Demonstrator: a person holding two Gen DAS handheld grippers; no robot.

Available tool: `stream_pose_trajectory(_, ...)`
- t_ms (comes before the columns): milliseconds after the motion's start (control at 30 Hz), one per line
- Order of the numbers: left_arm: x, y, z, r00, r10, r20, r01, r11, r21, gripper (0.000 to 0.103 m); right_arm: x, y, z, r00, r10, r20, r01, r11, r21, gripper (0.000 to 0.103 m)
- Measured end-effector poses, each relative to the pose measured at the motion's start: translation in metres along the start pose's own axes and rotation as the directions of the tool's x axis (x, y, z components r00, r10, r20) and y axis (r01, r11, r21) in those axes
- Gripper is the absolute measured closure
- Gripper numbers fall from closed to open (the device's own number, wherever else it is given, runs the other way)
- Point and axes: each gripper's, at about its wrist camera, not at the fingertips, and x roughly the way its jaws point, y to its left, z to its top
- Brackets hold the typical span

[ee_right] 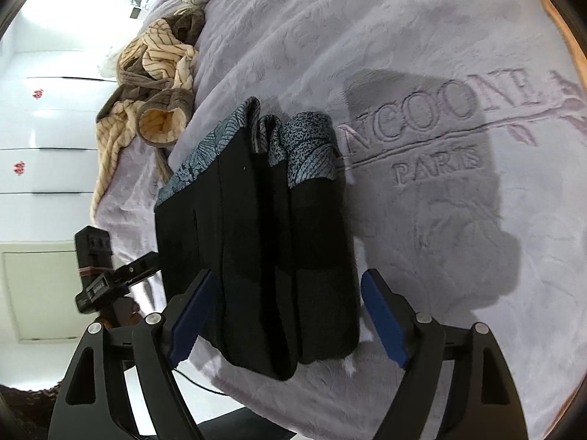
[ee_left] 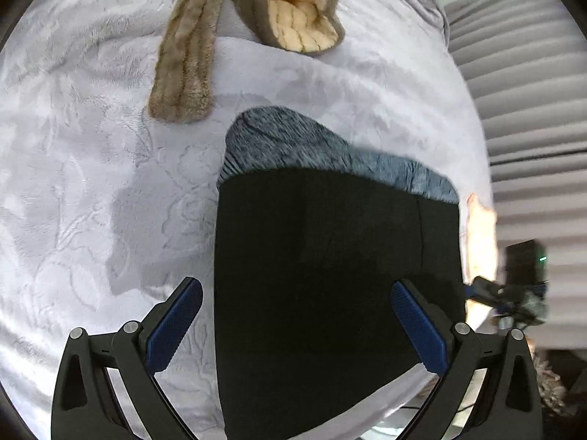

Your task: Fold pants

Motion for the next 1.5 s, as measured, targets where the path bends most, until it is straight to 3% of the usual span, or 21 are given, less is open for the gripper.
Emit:
stream_pose_trajectory(100,0.009,0.008,0.002,0.999,-0.028,-0.018,0.028,1.0,0.0,0.0,0.011,-0.01,0.008,0.996,0.073,-0.052,-0.073,0.997,0.004,0.019)
stream_pose_trajectory(300,0.035,-0.011,0.001,0.998,0.031,-0.062,-0.026,0.996,0.086,0.0,0.037,-0.02,0.024,0.981,0.168,-0.095,-0.167,0.986,0.023,0.019)
stream_pose_trajectory(433,0.043,-0.02,0.003,0.998,0.055,-0.031,-0.051,0.993,0.107,0.002,0.05,-0.02,0.031,0.982,0.157,-0.11,-0.154,0.988,0.03,0.019)
stream_pose_trajectory(467,0.041,-0.022,0.003,0.998,0.058,-0.01,-0.056,0.993,0.104,0.011,0.052,-0.02,0.032,0.984,0.14,-0.108,-0.135,0.99,0.049,0.02)
stream_pose_trajectory(567,0.031,-0.033,0.001,0.997,0.066,0.026,-0.069,0.99,0.12,0.025,0.047,-0.016,0.03,0.988,0.122,-0.09,-0.116,0.991,0.067,0.038)
stream_pose_trajectory(700,0.015,-0.049,-0.005,0.997,0.064,0.051,-0.072,0.986,0.153,0.031,0.036,-0.01,0.022,0.983,0.172,-0.067,-0.168,0.983,0.07,0.053)
stream_pose_trajectory(933,-0.026,-0.055,-0.024,0.997,0.039,0.06,-0.048,0.984,0.17,0.031,0.013,0.01,0.007,0.958,0.283,-0.036,-0.279,0.957,0.084,0.056)
stream_pose_trajectory(1233,-0.06,-0.048,-0.05,0.998,0.056,0.043,-0.061,0.992,0.11,0.031,0.014,0.034,-0.032,0.942,0.323,-0.086,-0.314,0.943,0.109,0.056)
stream_pose_trajectory(1333,-0.053,-0.052,-0.056,0.997,0.06,0.039,-0.064,0.993,0.097,0.031,0.017,0.031,-0.045,0.943,0.321,-0.091,-0.309,0.943,0.123,0.056)
stream_pose_trajectory(1400,-0.046,-0.048,-0.058,0.993,0.112,0.044,-0.116,0.988,0.103,0.031,0.024,0.026,-0.05,0.951,0.296,-0.091,-0.282,0.949,0.141,0.056)
stream_pose_trajectory(1500,-0.03,-0.038,-0.061,0.967,0.238,0.089,-0.248,0.959,0.136,0.031,0.042,0.02,-0.053,0.984,0.141,-0.108,-0.128,0.985,0.117,0.056)
